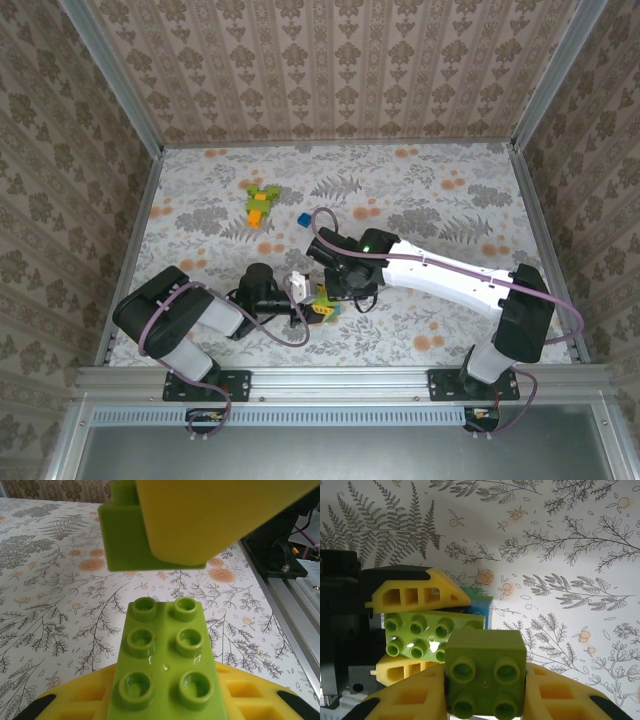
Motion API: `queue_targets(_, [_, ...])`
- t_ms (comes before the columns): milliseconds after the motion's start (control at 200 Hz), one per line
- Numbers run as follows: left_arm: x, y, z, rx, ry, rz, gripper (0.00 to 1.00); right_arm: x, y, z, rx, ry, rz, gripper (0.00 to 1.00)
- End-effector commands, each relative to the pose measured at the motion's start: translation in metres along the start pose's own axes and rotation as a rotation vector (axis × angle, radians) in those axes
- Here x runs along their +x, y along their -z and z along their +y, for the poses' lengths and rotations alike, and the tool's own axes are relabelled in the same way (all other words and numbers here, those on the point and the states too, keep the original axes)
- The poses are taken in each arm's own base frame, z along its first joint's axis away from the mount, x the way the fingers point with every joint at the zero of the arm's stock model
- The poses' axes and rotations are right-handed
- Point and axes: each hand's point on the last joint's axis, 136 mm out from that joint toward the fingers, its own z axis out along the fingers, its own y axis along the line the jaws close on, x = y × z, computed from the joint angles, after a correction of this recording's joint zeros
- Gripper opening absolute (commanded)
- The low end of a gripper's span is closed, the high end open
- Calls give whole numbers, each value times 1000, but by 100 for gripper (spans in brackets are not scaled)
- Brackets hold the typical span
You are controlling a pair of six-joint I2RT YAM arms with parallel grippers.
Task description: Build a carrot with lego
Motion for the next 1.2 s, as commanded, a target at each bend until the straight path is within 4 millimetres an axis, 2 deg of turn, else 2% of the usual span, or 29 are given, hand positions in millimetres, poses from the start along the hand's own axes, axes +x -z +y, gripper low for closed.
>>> queue_targets(0, [23, -1, 1, -17, 44, 77, 32, 2, -15, -3, 44, -14, 2, 17])
queue_targets(540, [26, -2, 4, -31, 46, 91, 31, 11, -23, -4, 54, -12, 40, 18])
queue_targets(1195, [29, -3, 5, -41, 46, 102, 31, 20, -28, -22, 123, -31, 50, 18])
